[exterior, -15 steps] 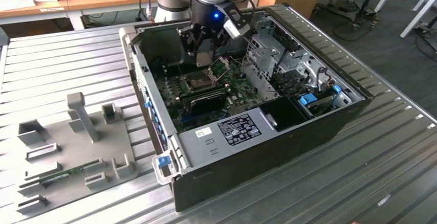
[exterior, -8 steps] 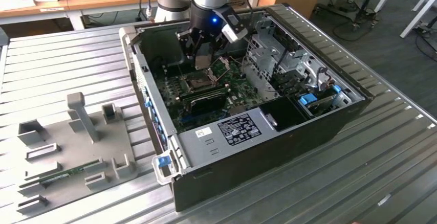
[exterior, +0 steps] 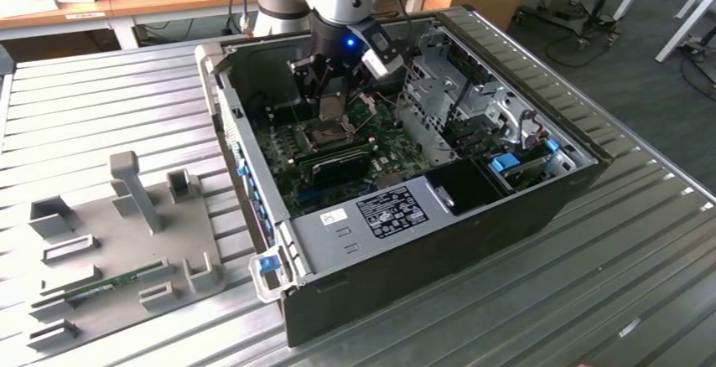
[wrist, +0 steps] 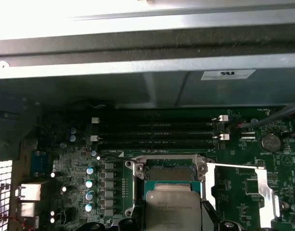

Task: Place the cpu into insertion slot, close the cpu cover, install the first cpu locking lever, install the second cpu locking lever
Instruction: 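Place the cpu into insertion slot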

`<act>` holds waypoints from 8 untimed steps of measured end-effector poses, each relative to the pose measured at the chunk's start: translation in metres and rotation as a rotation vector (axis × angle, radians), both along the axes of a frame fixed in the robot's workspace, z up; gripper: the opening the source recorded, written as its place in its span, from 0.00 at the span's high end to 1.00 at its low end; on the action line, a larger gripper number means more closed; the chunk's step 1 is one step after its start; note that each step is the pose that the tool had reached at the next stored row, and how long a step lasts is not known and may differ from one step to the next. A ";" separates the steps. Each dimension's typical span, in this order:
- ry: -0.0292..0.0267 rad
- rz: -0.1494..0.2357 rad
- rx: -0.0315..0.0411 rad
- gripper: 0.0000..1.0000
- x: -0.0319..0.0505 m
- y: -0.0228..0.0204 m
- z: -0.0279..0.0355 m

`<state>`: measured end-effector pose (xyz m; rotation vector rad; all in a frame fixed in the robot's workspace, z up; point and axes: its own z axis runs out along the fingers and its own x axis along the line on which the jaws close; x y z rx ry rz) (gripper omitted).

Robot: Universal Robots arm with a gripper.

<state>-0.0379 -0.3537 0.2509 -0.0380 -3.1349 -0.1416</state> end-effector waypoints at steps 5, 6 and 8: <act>0.0000 0.000 -0.0001 0.46 0.0000 0.0000 -0.0019; 0.0000 0.000 0.0000 0.46 0.0000 0.0000 -0.0019; 0.0000 0.000 0.0000 0.46 0.0000 0.0000 -0.0019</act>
